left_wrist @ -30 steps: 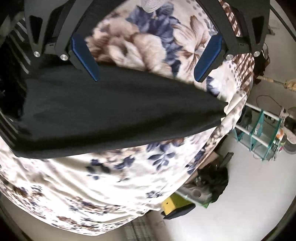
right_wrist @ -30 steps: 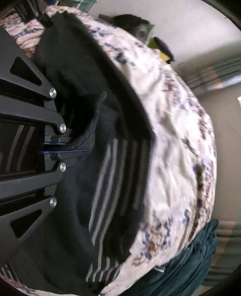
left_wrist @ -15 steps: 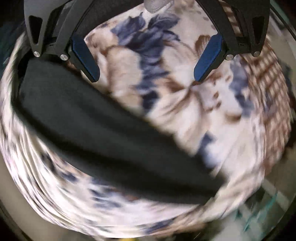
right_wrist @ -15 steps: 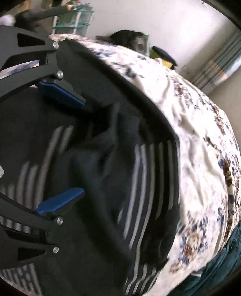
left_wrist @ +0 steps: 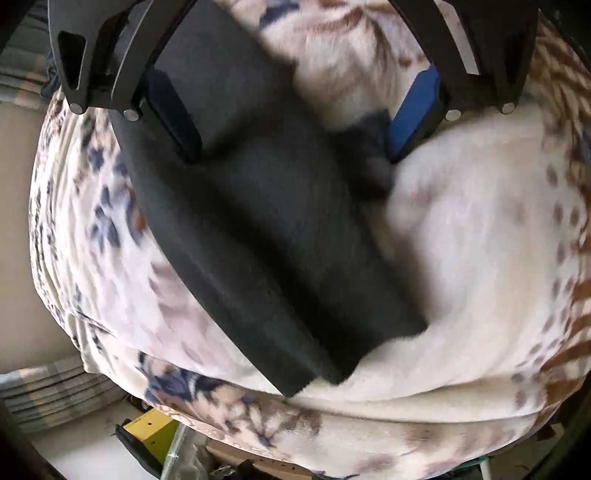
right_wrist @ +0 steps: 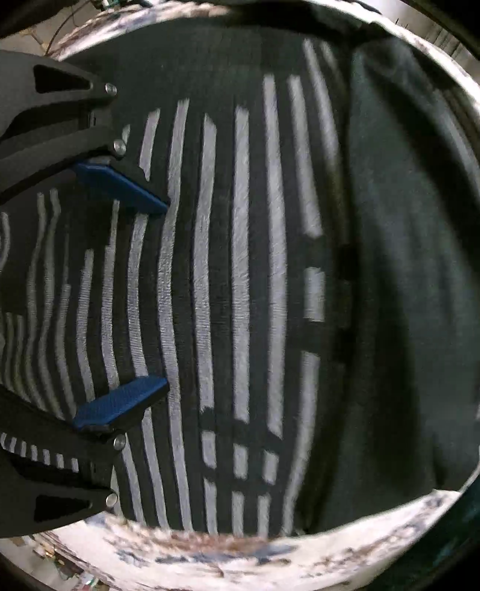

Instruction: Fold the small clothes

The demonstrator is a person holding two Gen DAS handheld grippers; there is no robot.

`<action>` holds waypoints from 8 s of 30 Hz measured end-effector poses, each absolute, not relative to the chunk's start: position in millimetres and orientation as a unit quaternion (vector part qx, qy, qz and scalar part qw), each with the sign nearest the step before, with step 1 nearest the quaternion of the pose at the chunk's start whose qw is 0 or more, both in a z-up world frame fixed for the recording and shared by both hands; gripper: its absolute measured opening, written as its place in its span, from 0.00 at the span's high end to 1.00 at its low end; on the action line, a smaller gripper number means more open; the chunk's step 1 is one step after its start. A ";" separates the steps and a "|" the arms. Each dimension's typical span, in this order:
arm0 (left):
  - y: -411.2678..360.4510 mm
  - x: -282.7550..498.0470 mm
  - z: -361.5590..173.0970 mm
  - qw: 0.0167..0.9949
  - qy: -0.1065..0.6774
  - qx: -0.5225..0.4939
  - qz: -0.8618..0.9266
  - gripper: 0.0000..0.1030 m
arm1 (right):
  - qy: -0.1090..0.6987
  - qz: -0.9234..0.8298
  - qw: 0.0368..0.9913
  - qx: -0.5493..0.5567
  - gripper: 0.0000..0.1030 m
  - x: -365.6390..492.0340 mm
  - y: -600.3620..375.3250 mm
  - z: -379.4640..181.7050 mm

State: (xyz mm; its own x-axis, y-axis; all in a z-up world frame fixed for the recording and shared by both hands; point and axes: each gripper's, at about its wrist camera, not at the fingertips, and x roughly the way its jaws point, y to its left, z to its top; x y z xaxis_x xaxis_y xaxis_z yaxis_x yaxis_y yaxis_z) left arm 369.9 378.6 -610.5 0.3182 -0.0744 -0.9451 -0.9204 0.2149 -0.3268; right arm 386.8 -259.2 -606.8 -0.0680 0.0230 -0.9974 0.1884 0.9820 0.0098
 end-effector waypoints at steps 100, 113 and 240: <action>15.6 556.7 -530.7 0.808 0.574 -0.068 0.118 0.00 | 0.628 -0.055 0.746 0.214 0.93 475.6 -515.2 -516.5; 8.9 646.2 -576.8 0.782 0.604 0.074 0.133 0.00 | 0.682 0.114 0.722 0.025 0.71 608.6 -345.5 -560.5; 164.1 238.7 -576.3 0.714 0.648 -0.242 0.113 0.54 | 0.688 0.146 0.704 0.101 0.25 660.7 -13.5 -544.7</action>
State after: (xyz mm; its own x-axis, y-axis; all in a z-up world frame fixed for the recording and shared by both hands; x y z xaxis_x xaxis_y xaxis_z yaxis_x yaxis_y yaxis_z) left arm 238.7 164.1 -576.3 0.1360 -0.1525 -0.9789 -0.4745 0.8574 -0.1994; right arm 660.7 -13.5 -544.7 0.0118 0.3451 -0.9385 -0.0666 0.9367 0.3437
